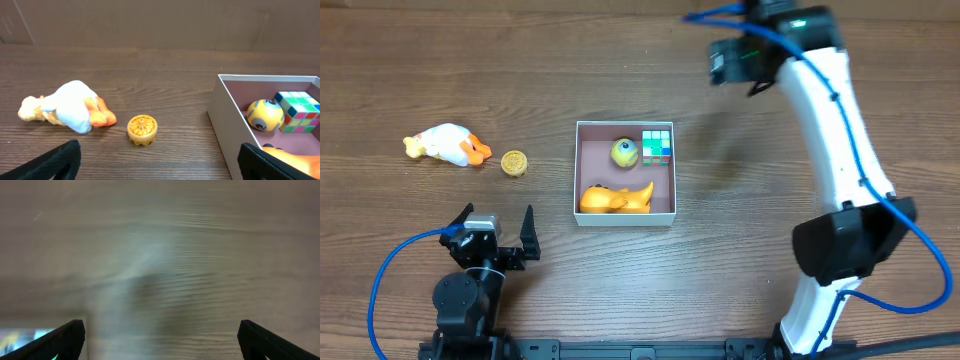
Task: Pack container
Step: 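Open the right gripper and retract the right arm up and away, then move the left gripper over the yellow toy wheel, then lower the left gripper and grasp the yellow toy wheel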
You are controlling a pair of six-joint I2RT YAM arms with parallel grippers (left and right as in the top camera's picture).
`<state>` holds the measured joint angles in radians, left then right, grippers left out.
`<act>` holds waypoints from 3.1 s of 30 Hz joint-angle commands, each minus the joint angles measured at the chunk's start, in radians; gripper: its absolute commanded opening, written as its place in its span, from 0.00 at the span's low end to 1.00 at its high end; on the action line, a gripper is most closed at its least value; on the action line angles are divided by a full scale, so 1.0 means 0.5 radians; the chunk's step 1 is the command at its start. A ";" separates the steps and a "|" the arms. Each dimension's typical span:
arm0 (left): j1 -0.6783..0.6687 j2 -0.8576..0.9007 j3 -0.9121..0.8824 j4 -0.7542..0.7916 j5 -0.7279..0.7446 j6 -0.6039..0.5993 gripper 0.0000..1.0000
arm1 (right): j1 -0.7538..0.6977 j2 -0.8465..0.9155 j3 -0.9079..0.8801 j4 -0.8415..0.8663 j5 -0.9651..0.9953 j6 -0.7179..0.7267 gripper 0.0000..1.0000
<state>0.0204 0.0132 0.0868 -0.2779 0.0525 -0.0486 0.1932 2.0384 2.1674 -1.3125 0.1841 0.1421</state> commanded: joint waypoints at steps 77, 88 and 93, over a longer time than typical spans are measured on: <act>-0.051 3.793 2.461 -0.988 -0.134 0.039 1.00 | -0.285 -0.003 0.047 0.012 -0.314 0.421 1.00; -0.051 3.793 2.441 -0.927 -0.193 0.040 1.00 | -0.285 -0.003 0.047 0.012 -0.314 0.421 1.00; -0.051 3.793 2.422 -0.894 -0.194 0.039 0.99 | -0.285 -0.003 0.047 0.012 -0.314 0.421 1.00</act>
<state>-0.0006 1.9083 1.2991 -0.7319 -0.0349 -0.0483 0.0494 2.0384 2.1677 -1.3098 0.0257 0.3439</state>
